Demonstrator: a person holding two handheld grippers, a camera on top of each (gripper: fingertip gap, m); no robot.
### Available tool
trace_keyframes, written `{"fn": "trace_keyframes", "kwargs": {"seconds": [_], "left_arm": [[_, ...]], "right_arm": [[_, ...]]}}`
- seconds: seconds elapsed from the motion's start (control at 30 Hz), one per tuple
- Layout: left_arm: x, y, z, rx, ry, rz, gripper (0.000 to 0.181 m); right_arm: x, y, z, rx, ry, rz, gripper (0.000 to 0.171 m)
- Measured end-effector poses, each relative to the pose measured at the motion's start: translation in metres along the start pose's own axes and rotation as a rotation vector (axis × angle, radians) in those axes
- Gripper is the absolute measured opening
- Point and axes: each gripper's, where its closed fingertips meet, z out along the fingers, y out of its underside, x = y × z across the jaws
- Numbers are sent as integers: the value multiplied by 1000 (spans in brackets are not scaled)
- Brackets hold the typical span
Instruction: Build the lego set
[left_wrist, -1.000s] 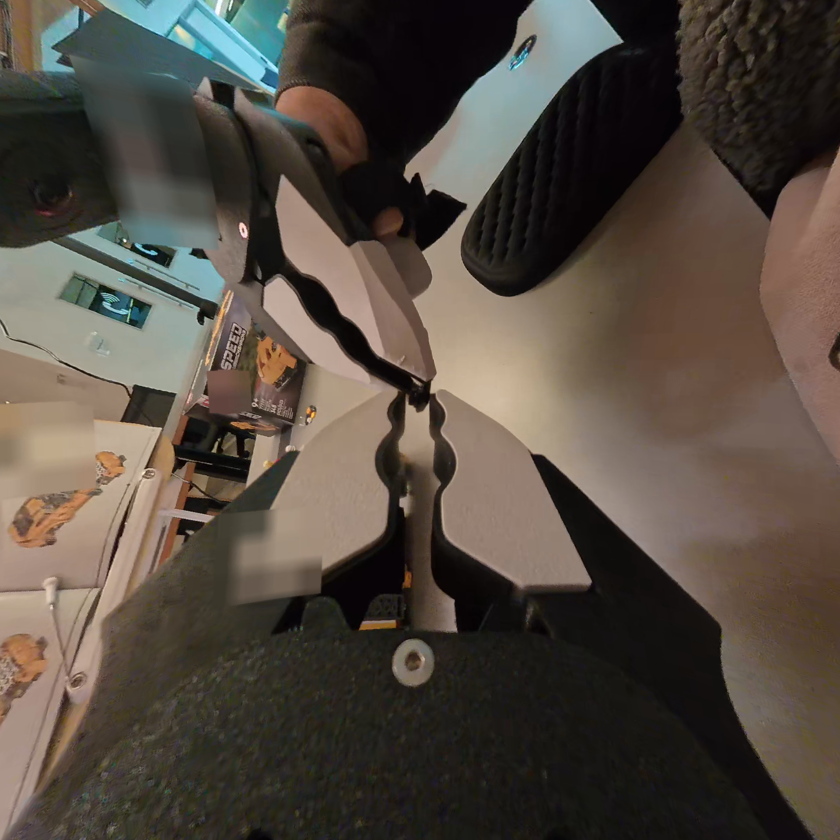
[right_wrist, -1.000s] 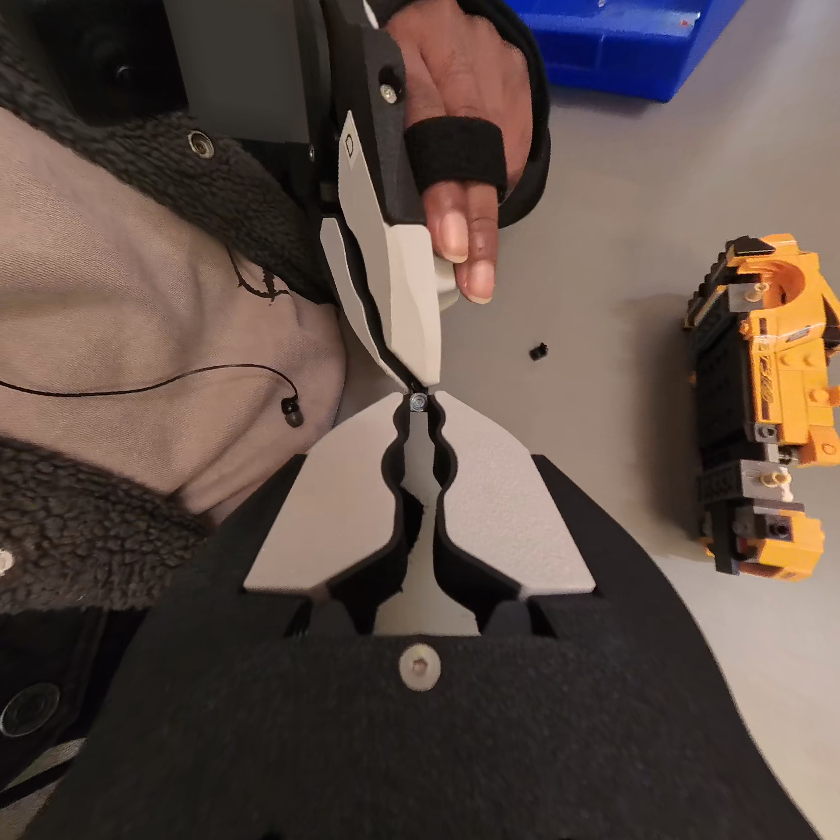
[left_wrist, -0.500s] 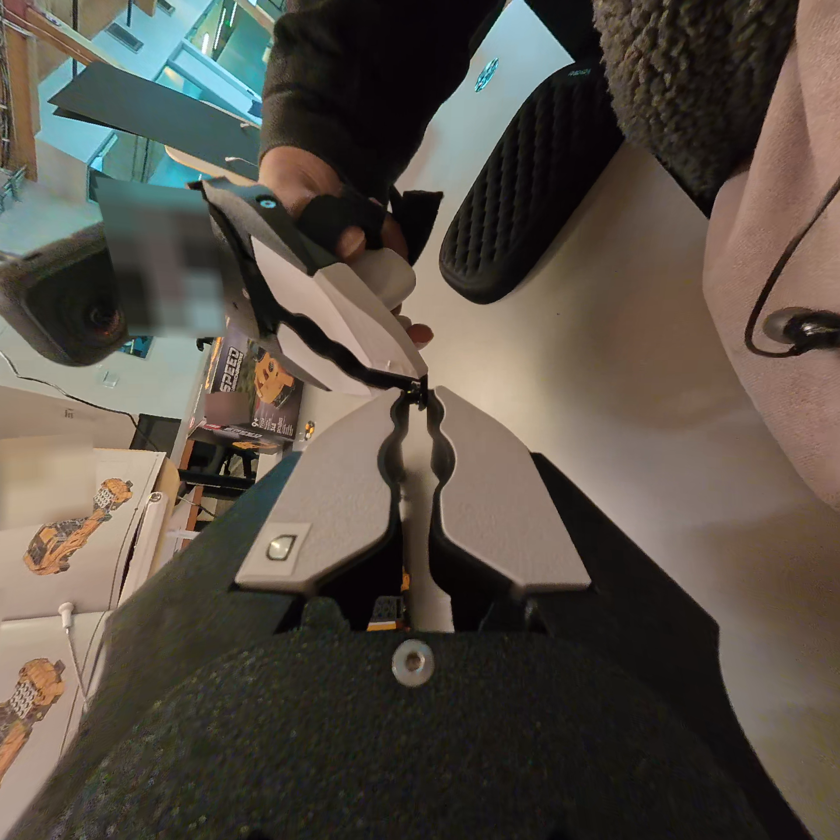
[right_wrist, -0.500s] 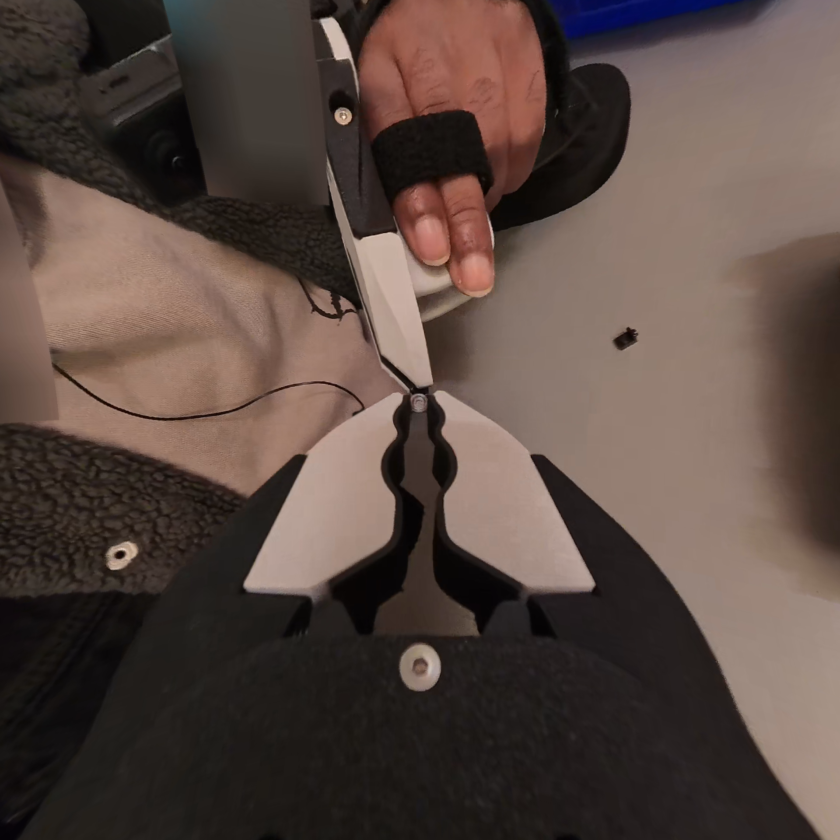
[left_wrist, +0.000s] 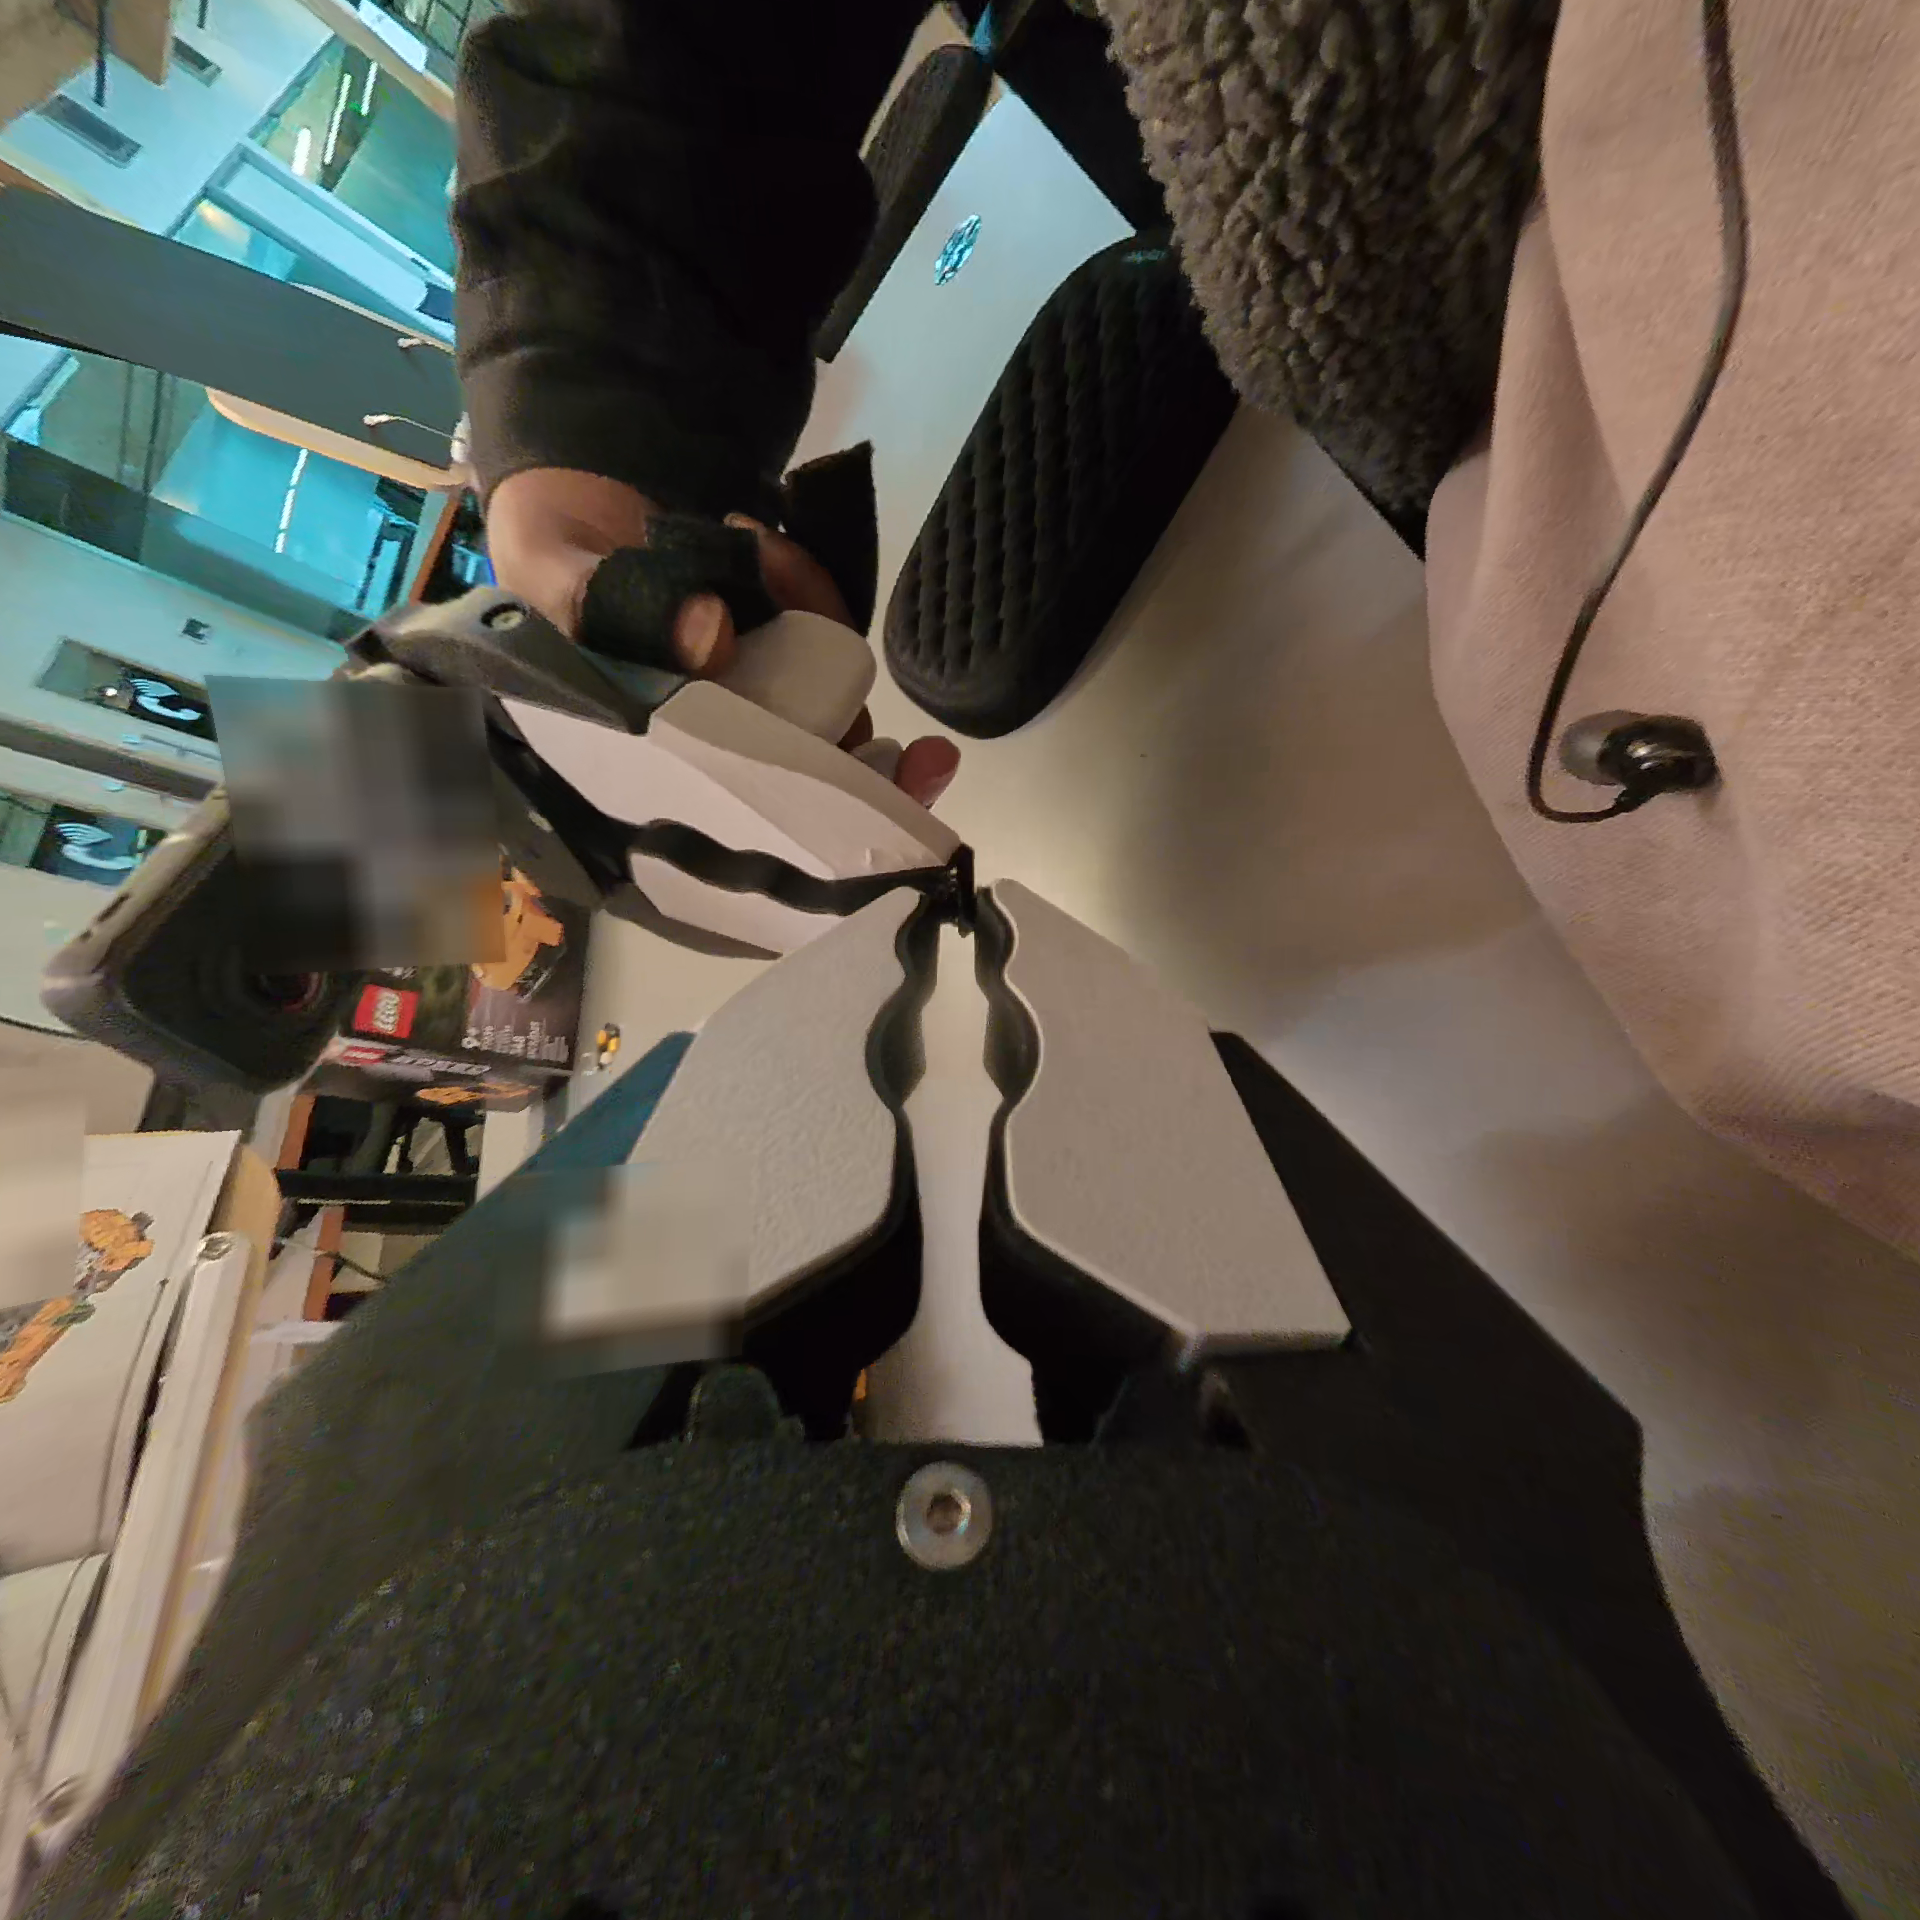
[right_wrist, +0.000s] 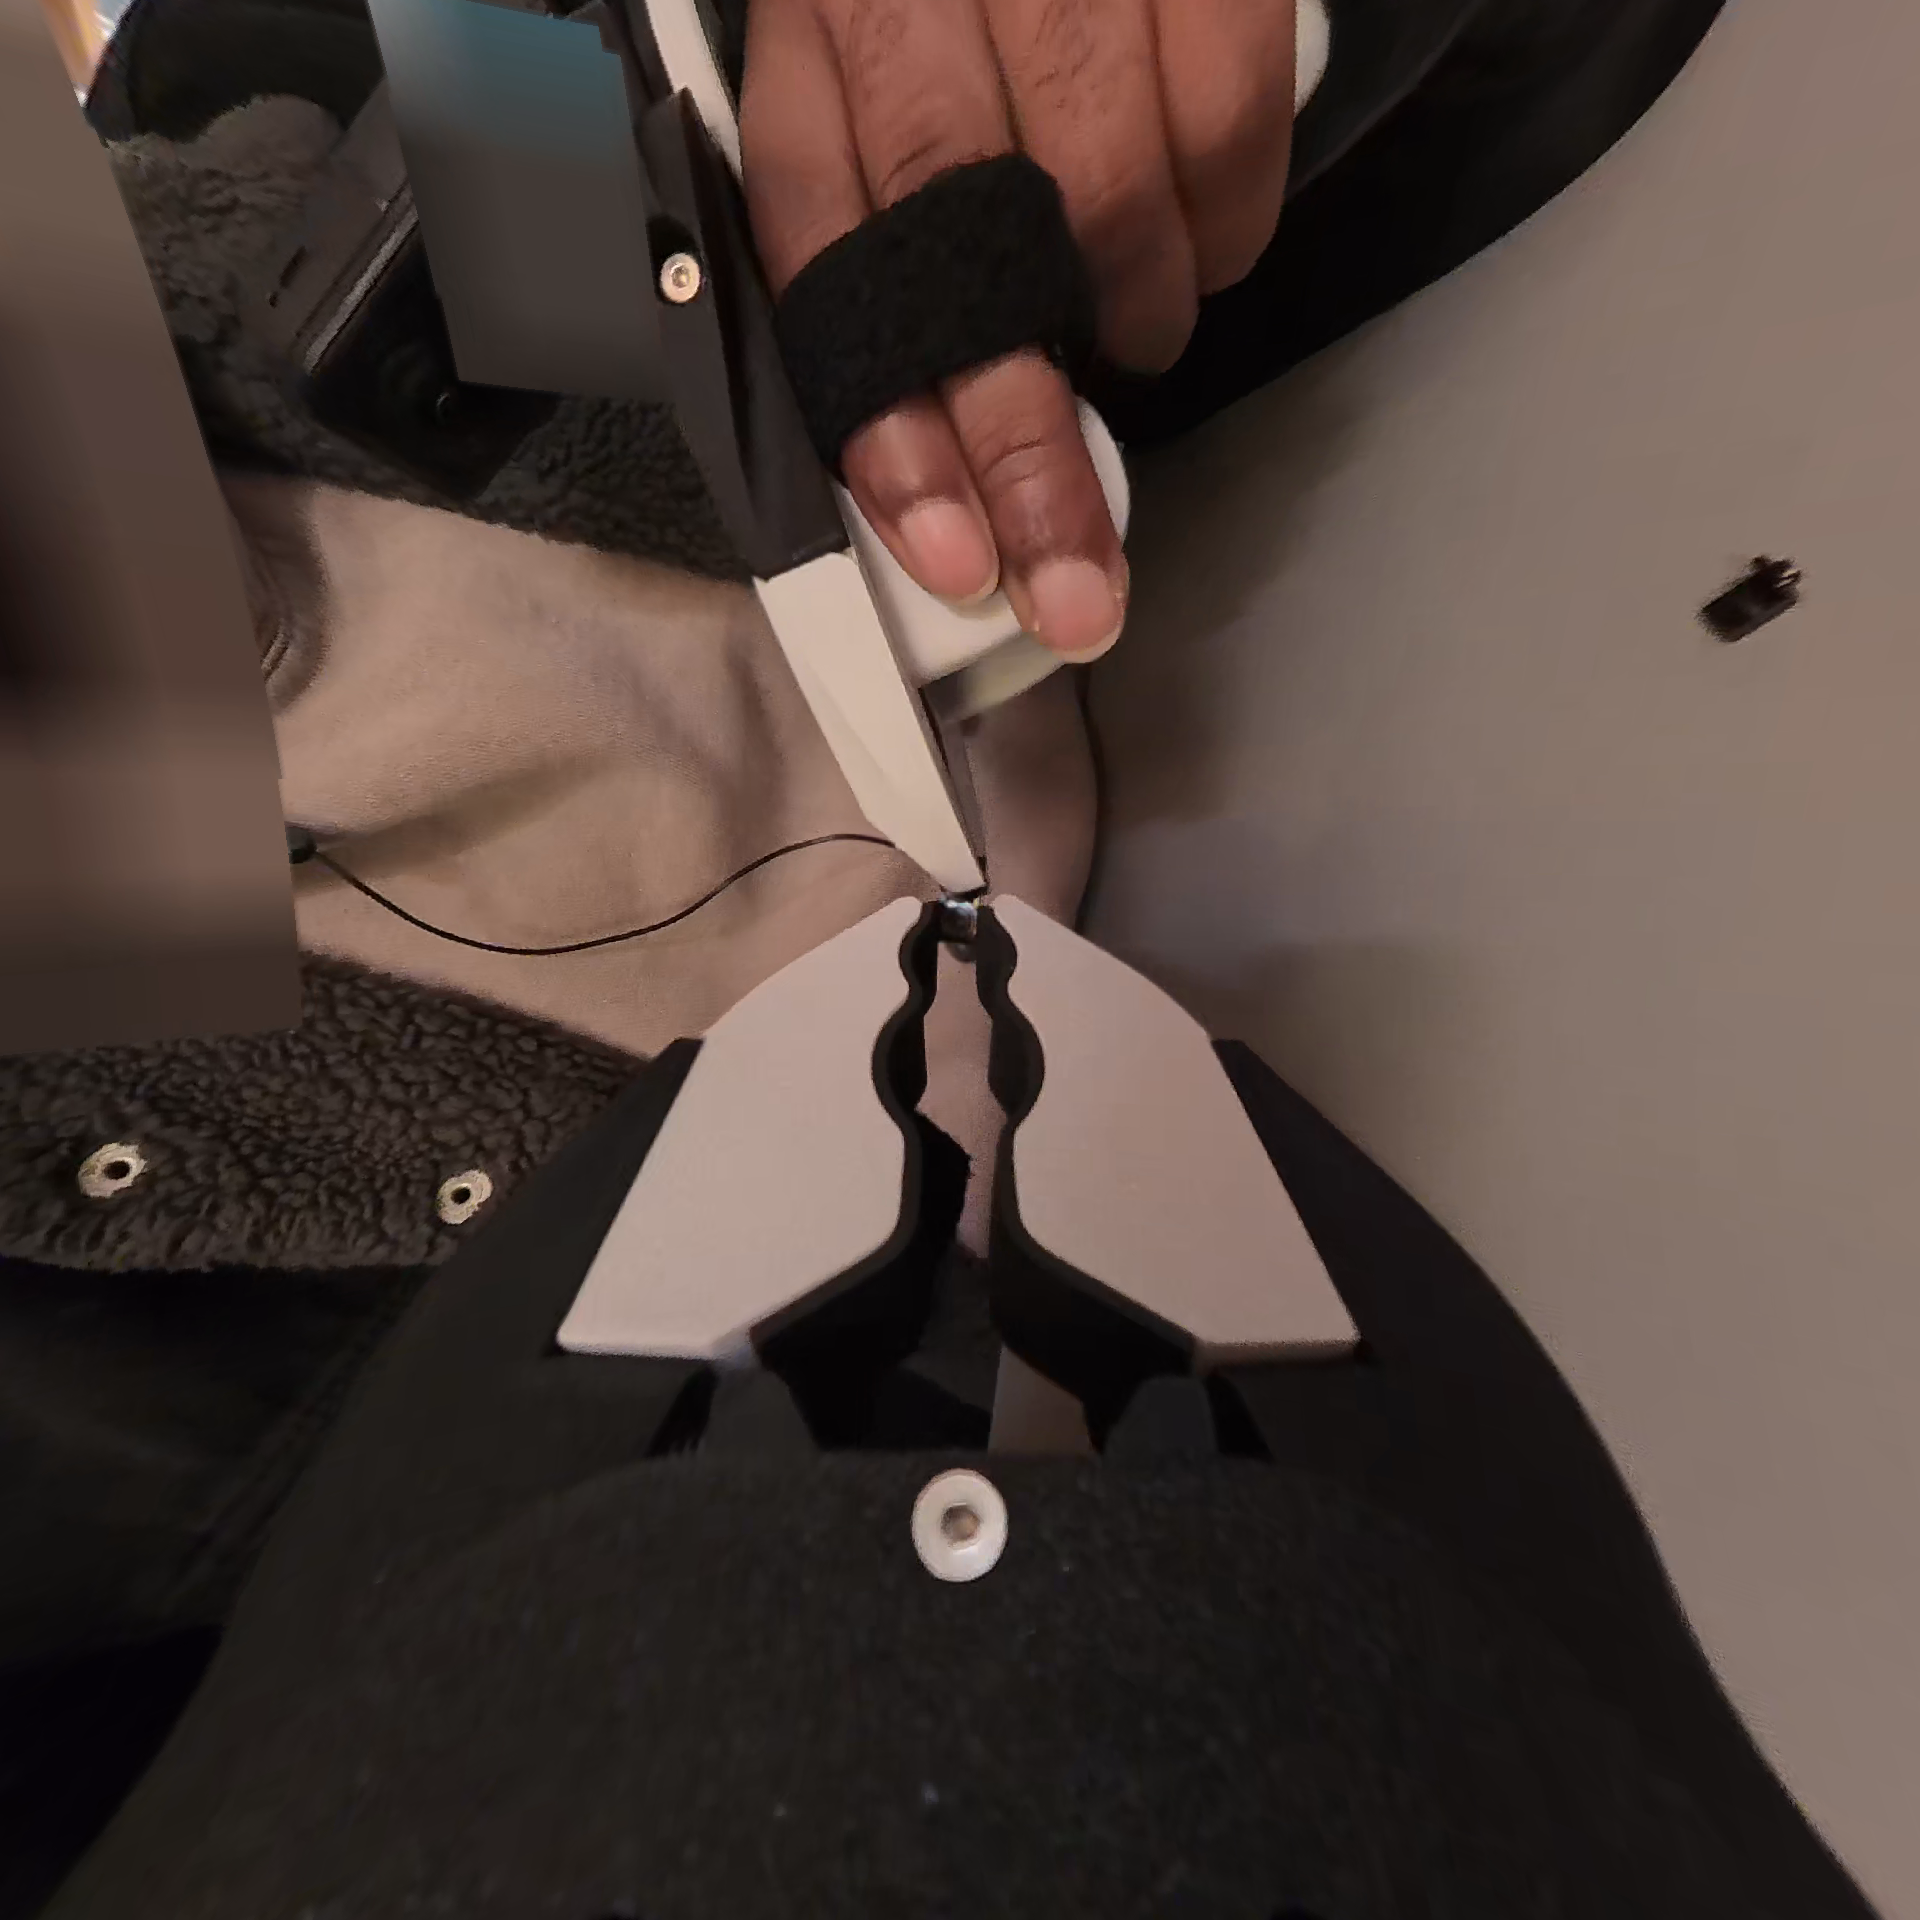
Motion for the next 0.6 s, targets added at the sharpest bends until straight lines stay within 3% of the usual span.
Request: {"fn": "trace_keyframes", "kwargs": {"seconds": [0.2, 0.33, 0.6], "left_arm": [[6, 1, 0, 24, 33, -93, 7], [0, 6, -1, 57, 19, -215, 7], [-25, 26, -8, 110, -23, -501, 7]], "right_arm": [[3, 4, 4, -4, -33, 35, 7], [7, -4, -2, 57, 30, -55, 10], [27, -24, -22, 218, 574, -602, 22]]}}
